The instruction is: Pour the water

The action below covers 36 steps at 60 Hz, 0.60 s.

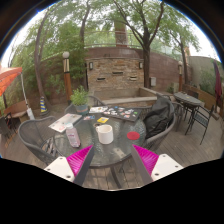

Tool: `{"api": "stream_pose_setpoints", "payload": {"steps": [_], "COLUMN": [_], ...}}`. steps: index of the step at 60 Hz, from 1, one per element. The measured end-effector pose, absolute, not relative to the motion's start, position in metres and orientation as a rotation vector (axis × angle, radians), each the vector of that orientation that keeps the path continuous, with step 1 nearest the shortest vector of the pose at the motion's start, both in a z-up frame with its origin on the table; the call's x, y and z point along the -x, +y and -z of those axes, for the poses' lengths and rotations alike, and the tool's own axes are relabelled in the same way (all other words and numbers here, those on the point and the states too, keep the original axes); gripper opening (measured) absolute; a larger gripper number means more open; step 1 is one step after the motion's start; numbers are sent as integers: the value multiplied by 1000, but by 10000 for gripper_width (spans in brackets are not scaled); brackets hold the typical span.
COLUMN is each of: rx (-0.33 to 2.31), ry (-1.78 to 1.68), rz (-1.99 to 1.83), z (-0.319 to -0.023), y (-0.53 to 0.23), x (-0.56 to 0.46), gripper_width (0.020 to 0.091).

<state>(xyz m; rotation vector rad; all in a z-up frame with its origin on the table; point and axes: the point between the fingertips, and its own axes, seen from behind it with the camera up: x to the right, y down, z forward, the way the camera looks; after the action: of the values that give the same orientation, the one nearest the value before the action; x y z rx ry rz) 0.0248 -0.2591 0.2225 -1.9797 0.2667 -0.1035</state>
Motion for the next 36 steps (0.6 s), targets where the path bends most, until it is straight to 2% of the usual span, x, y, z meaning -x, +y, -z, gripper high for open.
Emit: {"api": "stream_pose_setpoints", "payload": {"steps": [15, 21, 26, 36], "rx": [1942, 2037, 2028, 1962], "ry": [316, 289, 252, 181], "rz": [96, 42, 76, 52], "z": [-217, -183, -167, -119], "y": [-248, -251, -245, -164], "x": [-18, 3, 28, 88], "gripper_width": [837, 838, 839, 841]}}
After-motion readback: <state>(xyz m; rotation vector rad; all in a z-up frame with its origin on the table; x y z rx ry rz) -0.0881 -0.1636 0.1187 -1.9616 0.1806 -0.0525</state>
